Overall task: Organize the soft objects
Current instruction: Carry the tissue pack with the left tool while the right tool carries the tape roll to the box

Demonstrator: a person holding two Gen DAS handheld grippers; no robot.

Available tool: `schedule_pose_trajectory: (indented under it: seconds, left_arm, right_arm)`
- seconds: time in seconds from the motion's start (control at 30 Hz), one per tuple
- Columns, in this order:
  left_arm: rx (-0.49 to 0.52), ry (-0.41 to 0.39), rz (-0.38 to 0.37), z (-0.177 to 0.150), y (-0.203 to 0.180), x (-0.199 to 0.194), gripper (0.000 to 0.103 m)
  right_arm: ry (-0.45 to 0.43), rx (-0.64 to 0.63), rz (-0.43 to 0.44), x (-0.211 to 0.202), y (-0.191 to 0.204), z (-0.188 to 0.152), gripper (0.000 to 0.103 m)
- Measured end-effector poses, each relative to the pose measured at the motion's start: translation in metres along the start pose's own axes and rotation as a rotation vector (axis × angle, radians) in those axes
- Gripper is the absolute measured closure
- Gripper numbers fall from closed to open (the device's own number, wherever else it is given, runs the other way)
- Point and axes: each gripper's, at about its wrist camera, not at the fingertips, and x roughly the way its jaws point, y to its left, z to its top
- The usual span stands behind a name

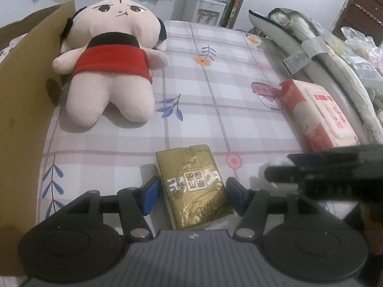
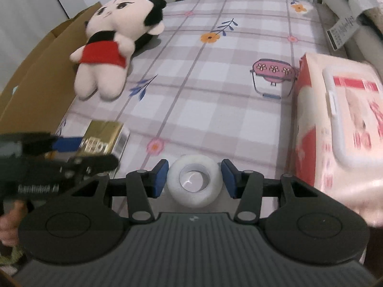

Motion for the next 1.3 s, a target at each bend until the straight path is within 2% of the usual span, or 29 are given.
schedule_pose_trajectory:
  seconds: [0.17, 0.3, 0.4, 0.57, 0.67, 0.77, 0.8, 0.93, 1.3]
  left_arm:
    - [0.010, 0.014, 0.012, -0.002, -0.001, -0.001, 0.032]
    - [-0.020, 0.023, 0.015, 0.001, 0.002, -0.002, 0.028]
    - [-0.034, 0.033, 0.024, 0.006, 0.004, 0.002, 0.026]
    - [-0.019, 0.032, 0.058, 0.011, 0.003, 0.008, 0.027]
    - [-0.002, 0.030, 0.069, 0.011, 0.000, 0.010, 0.028]
    - [0.006, 0.025, 0.074, 0.011, -0.001, 0.011, 0.036]
    - [0.007, 0.023, 0.072, 0.012, -0.002, 0.011, 0.041]
    - [-0.005, 0.012, 0.061, 0.012, 0.000, 0.011, 0.043]
    - [-0.034, -0.045, 0.019, 0.005, 0.002, -0.020, 0.044]
  right_arm:
    - [-0.045, -0.031, -0.019, -0.009, 0.009, -0.019, 0.046]
    - [-0.057, -0.007, 0.011, -0.014, 0.007, -0.021, 0.039]
    - [-0.058, -0.018, 0.012, -0.015, 0.008, -0.022, 0.038]
    - [-0.060, -0.039, -0.009, -0.012, 0.010, -0.025, 0.042]
    - [-0.062, -0.062, -0.033, -0.011, 0.013, -0.027, 0.051]
    - [-0.063, -0.082, -0.057, -0.010, 0.015, -0.027, 0.054]
    - [-0.063, -0.080, -0.055, -0.010, 0.014, -0.027, 0.054]
    - [-0.072, -0.067, -0.048, -0.011, 0.013, -0.027, 0.055]
    - [-0.128, 0.051, 0.016, -0.038, 0.005, -0.030, 0.056]
